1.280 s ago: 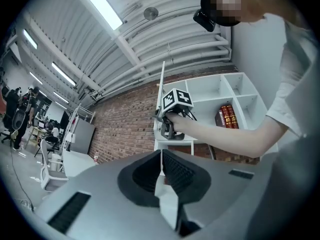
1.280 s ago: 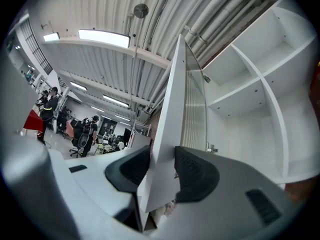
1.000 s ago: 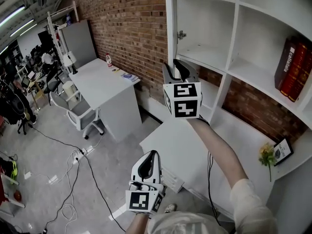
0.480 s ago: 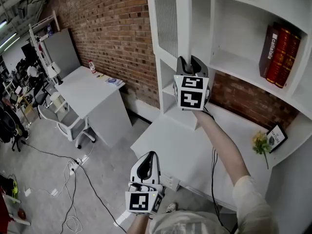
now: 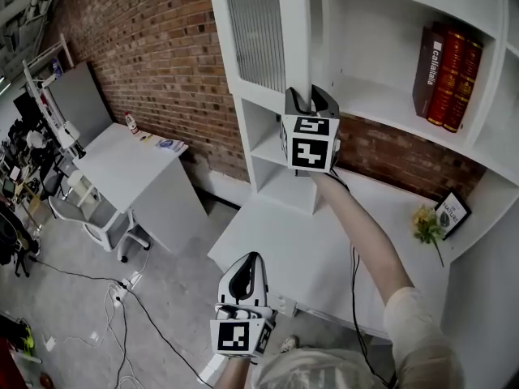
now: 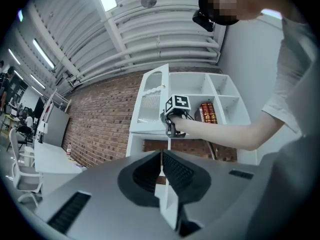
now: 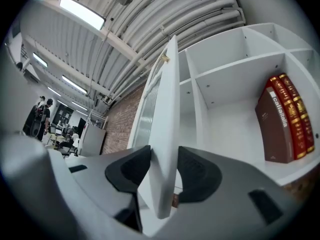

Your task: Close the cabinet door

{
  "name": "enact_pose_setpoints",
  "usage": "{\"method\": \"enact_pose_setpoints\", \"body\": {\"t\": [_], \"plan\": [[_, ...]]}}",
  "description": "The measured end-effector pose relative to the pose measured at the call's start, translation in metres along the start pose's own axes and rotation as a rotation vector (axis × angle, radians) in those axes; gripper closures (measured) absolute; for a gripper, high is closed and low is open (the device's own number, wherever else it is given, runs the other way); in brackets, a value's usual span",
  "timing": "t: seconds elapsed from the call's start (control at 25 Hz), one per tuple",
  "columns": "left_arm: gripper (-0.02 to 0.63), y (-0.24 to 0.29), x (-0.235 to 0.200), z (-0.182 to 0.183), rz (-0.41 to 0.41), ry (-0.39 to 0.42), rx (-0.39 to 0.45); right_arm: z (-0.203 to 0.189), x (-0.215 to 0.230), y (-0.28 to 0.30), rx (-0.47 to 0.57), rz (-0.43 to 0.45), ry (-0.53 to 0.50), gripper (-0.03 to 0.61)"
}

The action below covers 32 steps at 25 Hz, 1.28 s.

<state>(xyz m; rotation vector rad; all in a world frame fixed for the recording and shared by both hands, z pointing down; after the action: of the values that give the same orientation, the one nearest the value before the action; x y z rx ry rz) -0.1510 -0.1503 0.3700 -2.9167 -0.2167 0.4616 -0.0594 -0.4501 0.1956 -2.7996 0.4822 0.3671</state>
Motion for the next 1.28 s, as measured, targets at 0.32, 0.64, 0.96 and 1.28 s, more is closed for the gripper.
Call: {"method": "enact_pose_setpoints", "body": {"t": [0.32, 0.64, 0.96, 1.28], "plan": [[0.592, 0.017, -0.015, -0.011, -0.016, -0.031, -0.026, -0.004, 0.009, 0.009, 0.016, -0.091, -0.099, 0.402], [0.592, 0.029, -0.028, -0.023, -0.043, -0.058, -0.058, -0.006, 0.016, 0.019, -0.023, -0.137, -0.099, 0.399], [0.592, 0.036, -0.039, -0.033, -0.045, -0.094, -0.073, -0.011, 0.028, 0.029, -0.057, -0.190, -0.087, 0.394], [0.592, 0.042, -0.041, -0.041, -0.063, -0.106, -0.084, -0.015, 0.033, 0.041, -0.084, -0.238, -0.114, 0.394]]}}
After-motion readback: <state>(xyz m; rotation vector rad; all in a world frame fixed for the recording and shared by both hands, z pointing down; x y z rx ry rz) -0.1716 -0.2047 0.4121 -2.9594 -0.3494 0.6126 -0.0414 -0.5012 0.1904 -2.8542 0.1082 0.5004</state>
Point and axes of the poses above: the fingertips, and each gripper's own axes: y forward along the fingers, x to its right, z out of its top, the point moved 6 cm from there along -y, backward along the fingers, and after that the axes turned 12 degrees about -y, right-handed, at the moved point
